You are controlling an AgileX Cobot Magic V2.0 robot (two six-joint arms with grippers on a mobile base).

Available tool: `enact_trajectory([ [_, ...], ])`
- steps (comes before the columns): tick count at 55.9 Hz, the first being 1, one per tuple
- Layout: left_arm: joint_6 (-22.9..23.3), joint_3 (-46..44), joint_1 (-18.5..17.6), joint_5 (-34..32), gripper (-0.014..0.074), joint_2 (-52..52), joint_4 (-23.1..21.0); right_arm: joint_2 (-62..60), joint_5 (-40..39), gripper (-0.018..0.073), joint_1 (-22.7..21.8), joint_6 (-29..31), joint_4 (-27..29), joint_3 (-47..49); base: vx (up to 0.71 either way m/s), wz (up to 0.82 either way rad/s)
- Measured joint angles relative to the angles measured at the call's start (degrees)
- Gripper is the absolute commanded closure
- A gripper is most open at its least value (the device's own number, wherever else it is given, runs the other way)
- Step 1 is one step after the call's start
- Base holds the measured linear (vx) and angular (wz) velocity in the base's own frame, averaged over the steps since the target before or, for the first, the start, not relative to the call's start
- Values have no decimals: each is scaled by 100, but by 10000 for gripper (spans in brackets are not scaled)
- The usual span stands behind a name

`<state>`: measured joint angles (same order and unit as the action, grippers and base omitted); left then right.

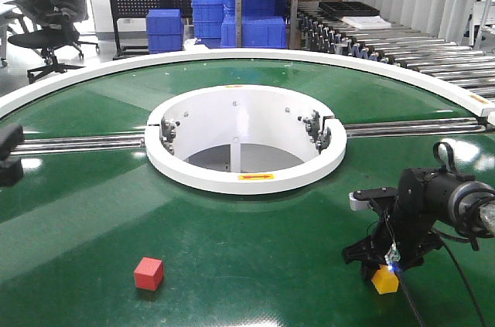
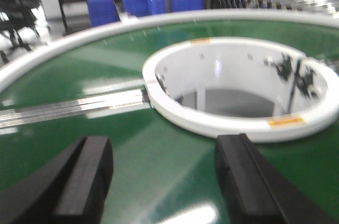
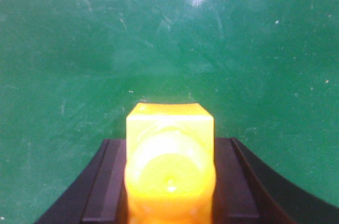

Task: Pick red and yellow blocks into blue bin
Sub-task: 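Lower the left gripper onto the red cube and close it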

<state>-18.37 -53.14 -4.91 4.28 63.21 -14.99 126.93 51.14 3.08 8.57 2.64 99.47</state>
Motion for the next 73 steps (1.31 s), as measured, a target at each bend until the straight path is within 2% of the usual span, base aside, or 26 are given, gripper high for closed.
enact_trajectory([
  [10, -564, -1062, -129, 2087, 56, 548, -13, 0, 5, 572, 0, 5, 90, 0, 0, 0],
  [14, -668, -1536, -266, 2624, 56, 990, -94, 0, 5, 570, 0, 5, 105, 0, 0, 0],
  [18, -674, -1901, -384, 2884, 56, 1502, -150, 0, 18, 570, 5, 5, 110, 0, 0, 0],
  [29, -588, -2544, -633, 2997, 56, 2902, -169, 0, 53, 570, 5, 5, 116, 0, 0, 0],
  [41, -551, -2800, -760, 2655, 56, 4143, -187, 0, 65, 570, 5, 5, 116, 0, 0, 0],
  [45, -546, -2941, -799, 2613, 56, 4521, -365, 0, 65, 570, 5, 5, 116, 0, 0, 0],
  [55, -546, -3145, -878, 2550, 56, 5087, -756, 0, 65, 570, 5, 45, 116, 0, 0, 0],
  [73, -532, -3175, -911, 2416, 56, 5455, -831, 0, 74, 570, 5, 161, 116, 0, 0, 0],
])
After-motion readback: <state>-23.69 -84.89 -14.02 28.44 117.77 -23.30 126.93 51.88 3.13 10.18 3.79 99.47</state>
